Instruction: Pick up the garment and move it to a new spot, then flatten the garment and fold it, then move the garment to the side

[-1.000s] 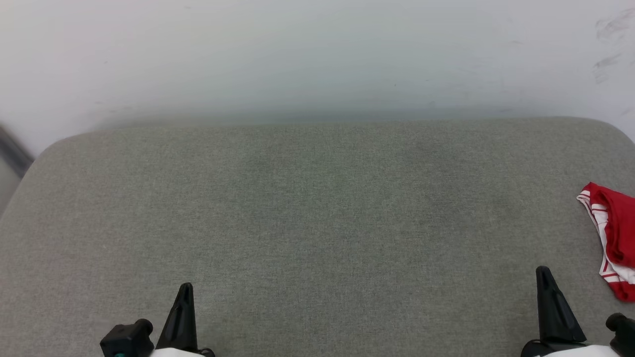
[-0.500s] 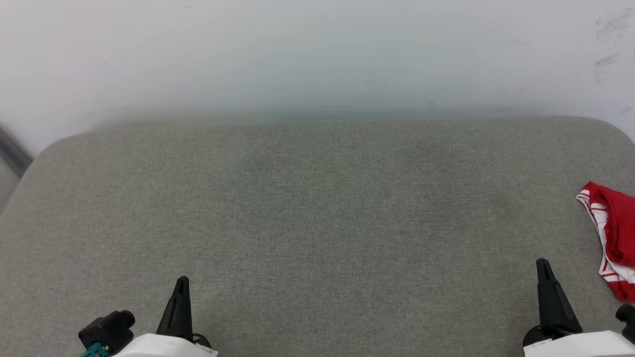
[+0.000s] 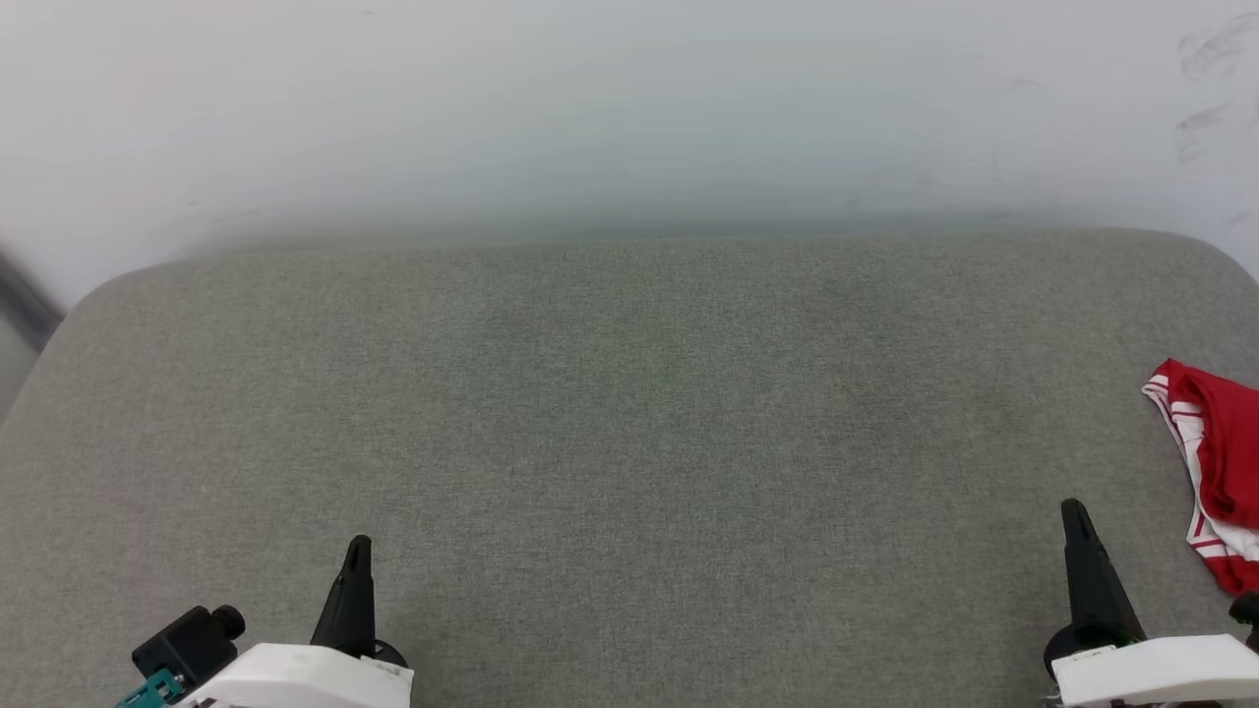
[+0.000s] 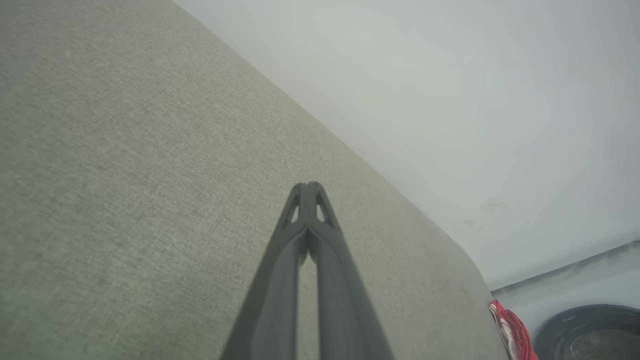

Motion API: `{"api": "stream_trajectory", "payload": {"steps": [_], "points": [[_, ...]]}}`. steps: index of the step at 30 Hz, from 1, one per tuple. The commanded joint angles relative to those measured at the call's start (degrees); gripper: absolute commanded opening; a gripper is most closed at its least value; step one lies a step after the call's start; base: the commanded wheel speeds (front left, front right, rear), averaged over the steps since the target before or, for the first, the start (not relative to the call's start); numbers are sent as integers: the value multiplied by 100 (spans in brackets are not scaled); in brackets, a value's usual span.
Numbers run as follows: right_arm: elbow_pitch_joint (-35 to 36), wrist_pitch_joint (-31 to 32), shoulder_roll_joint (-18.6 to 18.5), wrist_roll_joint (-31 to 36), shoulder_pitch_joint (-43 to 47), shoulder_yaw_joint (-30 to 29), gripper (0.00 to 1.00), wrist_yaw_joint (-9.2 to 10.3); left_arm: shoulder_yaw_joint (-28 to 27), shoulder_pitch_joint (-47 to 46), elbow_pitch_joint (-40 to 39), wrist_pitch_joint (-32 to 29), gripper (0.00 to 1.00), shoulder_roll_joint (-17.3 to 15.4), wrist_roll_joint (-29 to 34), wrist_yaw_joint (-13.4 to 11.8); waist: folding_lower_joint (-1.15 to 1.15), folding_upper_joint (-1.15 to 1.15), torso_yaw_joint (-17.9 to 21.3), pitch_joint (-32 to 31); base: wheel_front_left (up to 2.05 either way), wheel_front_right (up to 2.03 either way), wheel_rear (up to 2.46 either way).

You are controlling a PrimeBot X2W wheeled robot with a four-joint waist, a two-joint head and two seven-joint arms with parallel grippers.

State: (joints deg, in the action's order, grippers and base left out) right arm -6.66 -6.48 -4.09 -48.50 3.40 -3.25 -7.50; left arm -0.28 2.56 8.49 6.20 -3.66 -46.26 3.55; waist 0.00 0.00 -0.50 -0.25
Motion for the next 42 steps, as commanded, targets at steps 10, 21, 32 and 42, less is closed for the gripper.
{"api": "stream_trajectory", "payload": {"steps": [10, 21, 32, 42], "points": [[-80, 191, -58, -842, -276, -15, 0, 0, -94, -263, 43, -198, 0, -49, -862, 97, 0, 0, 6, 5, 0, 0, 0], [-203, 368, -58, -1564, -416, -33, 0, 0, -162, -386, 141, -378, 0, -52, -1615, 163, 0, 0, 12, 11, 0, 0, 0], [-318, 543, -52, -2213, -540, -55, 0, 1, -234, -500, 229, -553, 0, -51, -2295, 208, 0, 0, 19, 17, 0, 0, 0], [-410, 688, -44, -2748, -652, -79, 0, 1, -295, -594, 306, -693, 0, -47, -2857, 258, 0, 0, 25, 22, 0, 0, 0]]}}
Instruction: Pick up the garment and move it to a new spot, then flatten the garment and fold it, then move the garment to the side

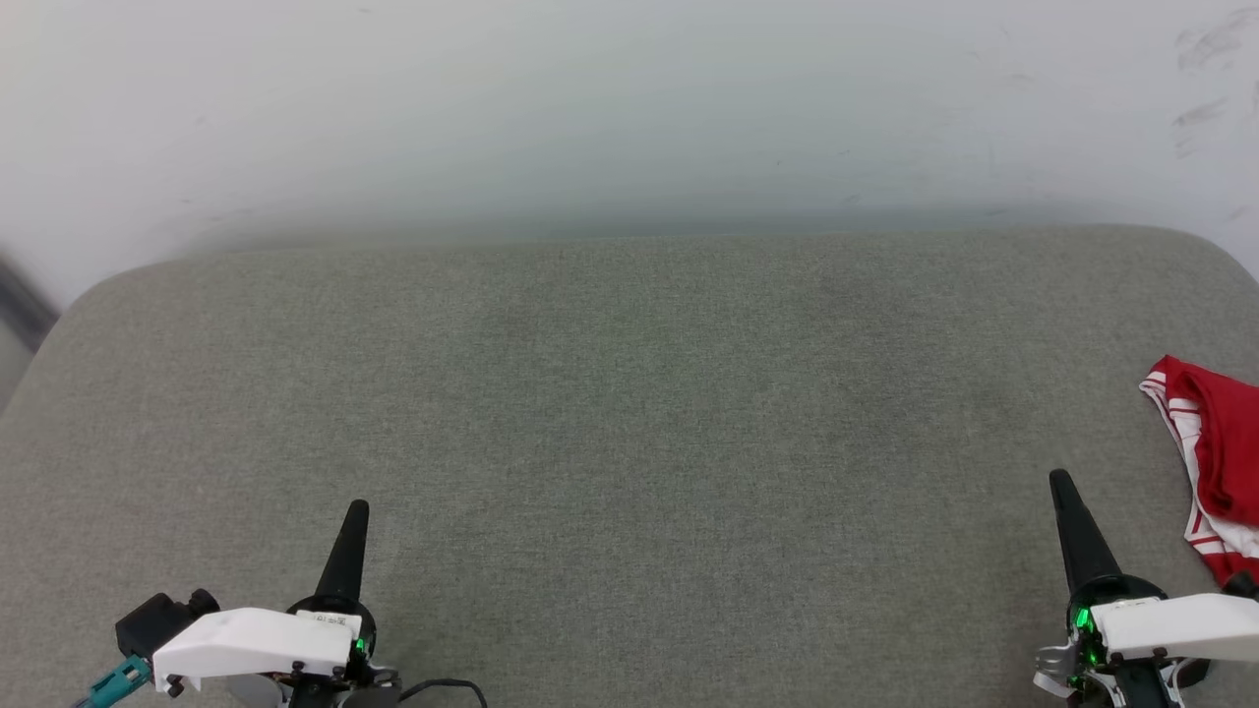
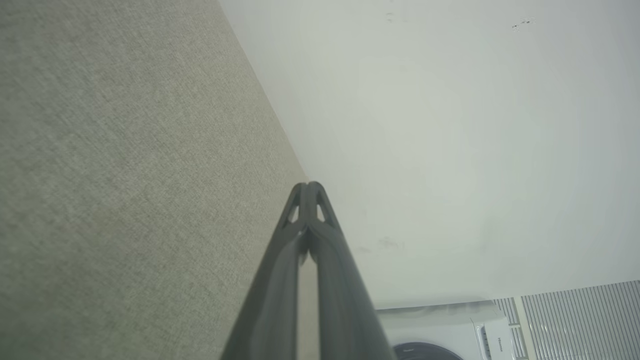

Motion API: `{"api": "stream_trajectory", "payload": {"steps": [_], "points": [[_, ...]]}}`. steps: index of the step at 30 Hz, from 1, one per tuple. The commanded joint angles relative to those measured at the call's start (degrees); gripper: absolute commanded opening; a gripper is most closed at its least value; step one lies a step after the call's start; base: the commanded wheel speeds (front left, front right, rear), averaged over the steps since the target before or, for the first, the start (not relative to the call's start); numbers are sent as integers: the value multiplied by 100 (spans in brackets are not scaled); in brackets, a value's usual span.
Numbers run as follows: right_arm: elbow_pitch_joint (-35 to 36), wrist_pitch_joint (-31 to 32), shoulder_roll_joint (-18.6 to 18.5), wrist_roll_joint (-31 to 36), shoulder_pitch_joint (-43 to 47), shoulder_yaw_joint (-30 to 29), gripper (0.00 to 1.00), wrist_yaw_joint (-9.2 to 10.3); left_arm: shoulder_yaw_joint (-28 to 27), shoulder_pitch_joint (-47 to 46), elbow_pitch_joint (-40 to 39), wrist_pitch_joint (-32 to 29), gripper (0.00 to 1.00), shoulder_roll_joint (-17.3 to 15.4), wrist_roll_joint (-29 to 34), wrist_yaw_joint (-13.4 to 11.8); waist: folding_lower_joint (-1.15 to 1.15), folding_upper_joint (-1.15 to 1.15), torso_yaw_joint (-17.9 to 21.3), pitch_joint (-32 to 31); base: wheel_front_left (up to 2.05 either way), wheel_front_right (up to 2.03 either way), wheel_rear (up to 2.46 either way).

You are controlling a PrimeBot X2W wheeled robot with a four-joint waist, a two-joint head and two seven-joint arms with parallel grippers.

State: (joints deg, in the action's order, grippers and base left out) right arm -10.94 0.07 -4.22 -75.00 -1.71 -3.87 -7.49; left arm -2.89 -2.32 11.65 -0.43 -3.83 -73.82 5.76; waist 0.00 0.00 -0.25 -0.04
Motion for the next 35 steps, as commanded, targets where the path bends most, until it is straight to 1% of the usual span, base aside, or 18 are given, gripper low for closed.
{"api": "stream_trajectory", "payload": {"steps": [1, 35], "points": [[8, 49, -29, -145, -147, -18, 0, -1, -39, -115, -3, -41, 0, -30, -150, 39, 0, 0, 1, 1, 0, 0, 0], [-272, 466, 19, -1644, -440, -99, 0, 0, -227, -378, 211, -459, 0, -1, -1719, 170, 0, 0, 21, 18, 0, 0, 0]]}}
